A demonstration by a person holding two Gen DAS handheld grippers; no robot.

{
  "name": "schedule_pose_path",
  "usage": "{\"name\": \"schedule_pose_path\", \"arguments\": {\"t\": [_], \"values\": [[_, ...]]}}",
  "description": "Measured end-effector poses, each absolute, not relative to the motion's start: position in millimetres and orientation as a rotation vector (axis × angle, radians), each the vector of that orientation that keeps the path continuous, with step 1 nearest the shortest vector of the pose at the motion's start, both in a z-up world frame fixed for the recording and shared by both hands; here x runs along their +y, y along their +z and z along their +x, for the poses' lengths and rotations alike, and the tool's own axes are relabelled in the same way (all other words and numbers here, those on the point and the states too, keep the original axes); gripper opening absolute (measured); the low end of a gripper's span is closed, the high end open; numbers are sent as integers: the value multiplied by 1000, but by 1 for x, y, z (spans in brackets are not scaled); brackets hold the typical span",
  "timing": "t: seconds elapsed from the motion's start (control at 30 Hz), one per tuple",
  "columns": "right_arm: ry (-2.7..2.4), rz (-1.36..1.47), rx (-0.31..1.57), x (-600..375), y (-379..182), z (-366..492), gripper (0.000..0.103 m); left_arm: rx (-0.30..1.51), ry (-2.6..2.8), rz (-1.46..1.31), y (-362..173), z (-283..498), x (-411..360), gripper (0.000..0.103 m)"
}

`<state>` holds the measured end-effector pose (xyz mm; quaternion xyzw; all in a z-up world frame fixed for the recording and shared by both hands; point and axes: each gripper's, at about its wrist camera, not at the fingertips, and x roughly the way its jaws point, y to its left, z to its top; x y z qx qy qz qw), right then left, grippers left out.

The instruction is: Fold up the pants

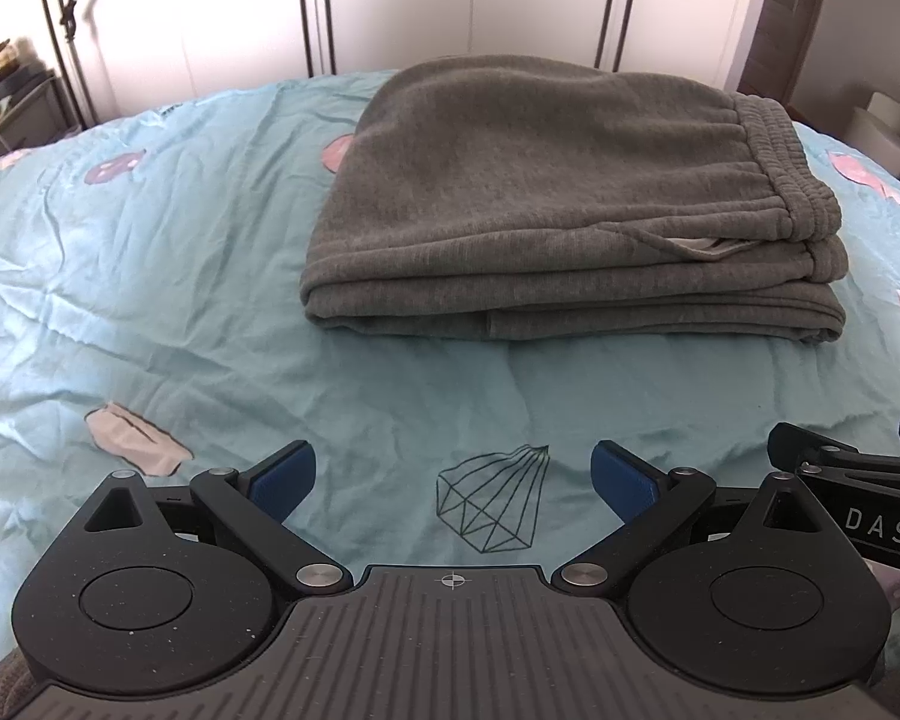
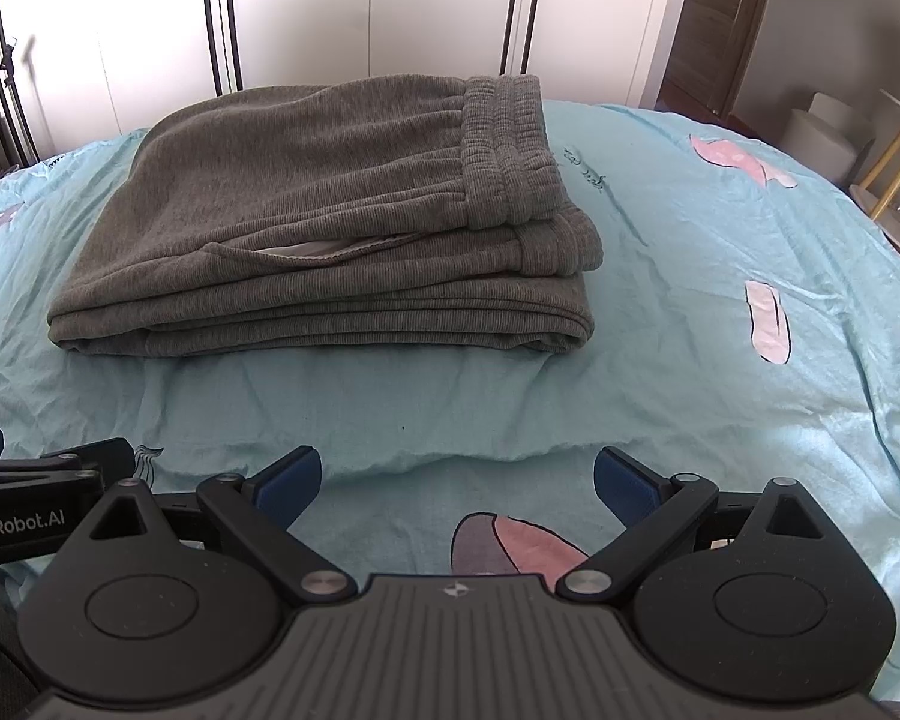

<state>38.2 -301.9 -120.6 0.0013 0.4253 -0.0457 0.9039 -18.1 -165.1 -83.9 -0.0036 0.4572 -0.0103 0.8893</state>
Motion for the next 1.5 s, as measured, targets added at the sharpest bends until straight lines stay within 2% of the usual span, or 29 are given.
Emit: {"name": "schedule_pose_path", "arguments": {"t": [1.5], "values": [[-97,-9,880,-300,-122,38,98,944,-44,4,-84,-18,-167,101]]}}
